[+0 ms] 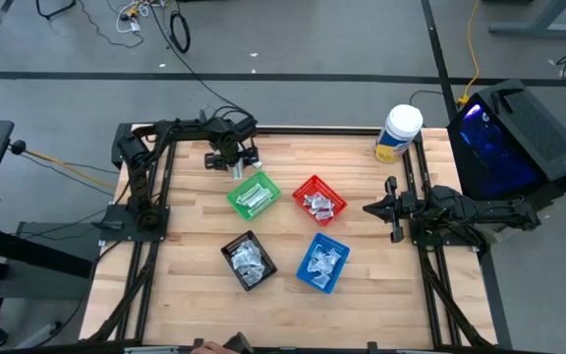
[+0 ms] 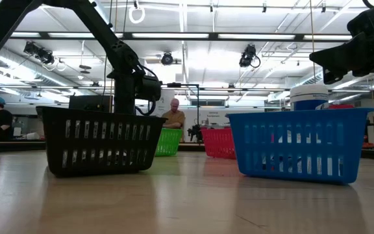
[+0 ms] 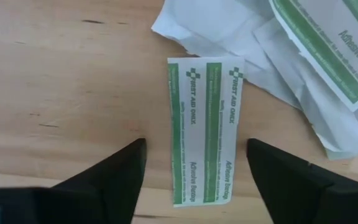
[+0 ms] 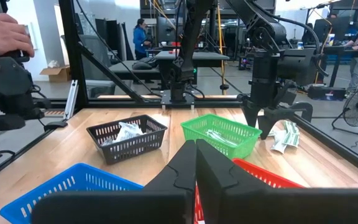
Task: Pick & Place First Aid Supplies
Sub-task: Put the green bandage pack into the green bin
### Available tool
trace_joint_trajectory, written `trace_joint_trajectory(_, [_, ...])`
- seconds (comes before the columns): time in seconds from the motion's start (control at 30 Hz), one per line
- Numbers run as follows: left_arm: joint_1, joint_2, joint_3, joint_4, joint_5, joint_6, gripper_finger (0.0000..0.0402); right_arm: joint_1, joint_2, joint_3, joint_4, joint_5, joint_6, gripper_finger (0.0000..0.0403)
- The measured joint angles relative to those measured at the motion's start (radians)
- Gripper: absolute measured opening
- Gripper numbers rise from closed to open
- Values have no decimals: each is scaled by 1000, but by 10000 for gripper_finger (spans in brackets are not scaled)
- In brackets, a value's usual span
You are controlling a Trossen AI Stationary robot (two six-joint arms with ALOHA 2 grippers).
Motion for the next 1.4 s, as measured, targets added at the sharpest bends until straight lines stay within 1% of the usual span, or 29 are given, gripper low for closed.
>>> trace_joint_trajectory(0.37, [0, 1, 0, 2, 3, -21, 182, 0, 0, 0, 0, 0, 0, 13])
trace_joint_trajectory(0.63, [-3, 1, 0, 6, 6, -25, 132, 0, 0, 0, 0, 0, 0, 13])
trace_joint_trajectory(0.83, [-11, 1, 0, 8, 7, -24, 122, 0, 0, 0, 0, 0, 0, 13])
trace_joint_trajectory(1.27, [-12, 0, 0, 3, 6, -23, 122, 0, 0, 0, 0, 0, 0, 13])
trace_joint_trajectory(1.4, [-13, -21, 0, -4, 5, -23, 122, 0, 0, 0, 0, 0, 0, 13])
